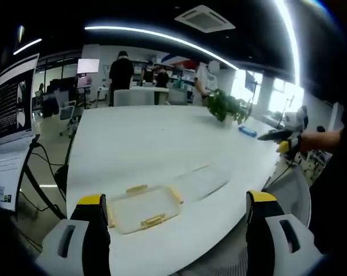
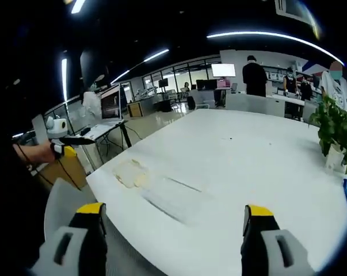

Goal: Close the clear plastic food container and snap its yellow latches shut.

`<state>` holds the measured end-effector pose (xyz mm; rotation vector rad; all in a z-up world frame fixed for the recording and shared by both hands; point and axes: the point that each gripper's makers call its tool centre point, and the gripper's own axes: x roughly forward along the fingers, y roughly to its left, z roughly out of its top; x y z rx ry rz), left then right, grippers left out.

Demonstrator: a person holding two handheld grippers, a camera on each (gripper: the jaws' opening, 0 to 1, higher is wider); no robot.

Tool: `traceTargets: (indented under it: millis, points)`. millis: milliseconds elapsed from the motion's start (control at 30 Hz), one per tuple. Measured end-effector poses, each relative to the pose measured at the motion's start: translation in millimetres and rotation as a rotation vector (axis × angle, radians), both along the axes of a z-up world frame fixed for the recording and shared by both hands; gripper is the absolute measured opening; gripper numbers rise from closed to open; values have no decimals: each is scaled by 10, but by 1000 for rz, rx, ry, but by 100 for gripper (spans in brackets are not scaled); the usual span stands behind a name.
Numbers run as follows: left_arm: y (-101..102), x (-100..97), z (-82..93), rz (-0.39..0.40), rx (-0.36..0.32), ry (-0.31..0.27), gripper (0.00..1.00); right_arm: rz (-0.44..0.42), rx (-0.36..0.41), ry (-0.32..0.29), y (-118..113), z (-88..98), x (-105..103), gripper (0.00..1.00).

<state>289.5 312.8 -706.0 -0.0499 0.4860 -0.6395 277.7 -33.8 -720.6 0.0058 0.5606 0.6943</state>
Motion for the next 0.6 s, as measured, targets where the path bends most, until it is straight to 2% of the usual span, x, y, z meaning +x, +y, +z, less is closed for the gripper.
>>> traceTargets:
  millis: [433,600]
  points:
    - [0,52,15,-1,-13,-2,99,8,-14,10,4,-16,21,100]
    - [11,67,15,2,-17,3,99,29,-44,6,25,-31,3,100]
